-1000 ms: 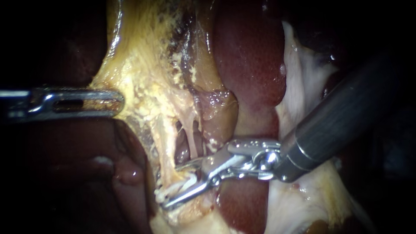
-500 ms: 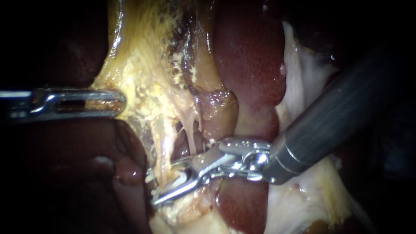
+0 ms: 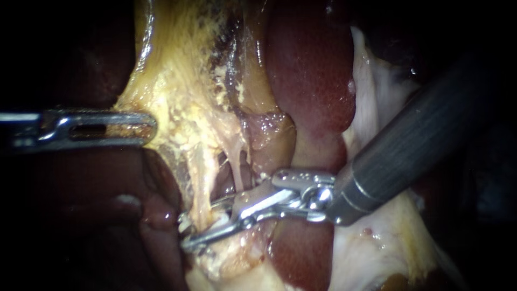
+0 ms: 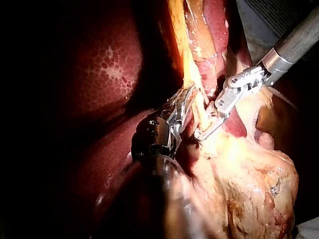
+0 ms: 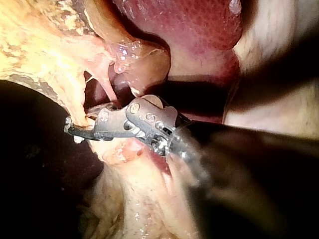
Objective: Clipping second clip left tube
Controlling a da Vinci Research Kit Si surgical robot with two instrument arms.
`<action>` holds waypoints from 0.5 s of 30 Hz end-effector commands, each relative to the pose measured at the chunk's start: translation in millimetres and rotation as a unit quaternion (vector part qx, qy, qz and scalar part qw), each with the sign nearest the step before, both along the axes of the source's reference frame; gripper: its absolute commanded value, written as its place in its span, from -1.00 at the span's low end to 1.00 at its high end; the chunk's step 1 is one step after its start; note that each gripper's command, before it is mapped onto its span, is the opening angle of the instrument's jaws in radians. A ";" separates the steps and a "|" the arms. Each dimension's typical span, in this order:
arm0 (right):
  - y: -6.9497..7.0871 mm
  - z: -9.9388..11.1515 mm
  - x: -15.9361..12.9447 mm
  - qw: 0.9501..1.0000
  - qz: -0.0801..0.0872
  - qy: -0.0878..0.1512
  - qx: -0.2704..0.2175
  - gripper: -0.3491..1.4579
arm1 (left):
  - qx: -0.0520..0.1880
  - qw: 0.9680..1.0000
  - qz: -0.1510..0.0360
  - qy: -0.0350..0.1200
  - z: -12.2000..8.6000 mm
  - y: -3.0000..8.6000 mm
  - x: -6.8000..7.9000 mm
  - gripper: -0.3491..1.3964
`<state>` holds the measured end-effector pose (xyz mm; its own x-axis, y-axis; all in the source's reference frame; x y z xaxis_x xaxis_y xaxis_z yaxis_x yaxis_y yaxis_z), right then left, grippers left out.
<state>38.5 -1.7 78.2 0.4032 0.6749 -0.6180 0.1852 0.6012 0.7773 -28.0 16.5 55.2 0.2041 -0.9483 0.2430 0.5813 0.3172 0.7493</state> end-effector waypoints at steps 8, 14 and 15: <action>0.0 0.3 -0.2 1.000 -0.001 -0.003 -0.001 -1.00 | 0.000 1.000 0.000 0.000 0.0 0.0 0.1 -1.00; 0.0 0.3 -0.2 1.000 -0.001 -0.003 -0.001 -1.00 | 0.000 1.000 0.000 0.000 0.0 0.0 0.1 -1.00; 0.0 0.3 -0.2 1.000 -0.001 -0.003 -0.001 -1.00 | 0.000 1.000 0.000 0.000 0.0 0.0 0.1 -1.00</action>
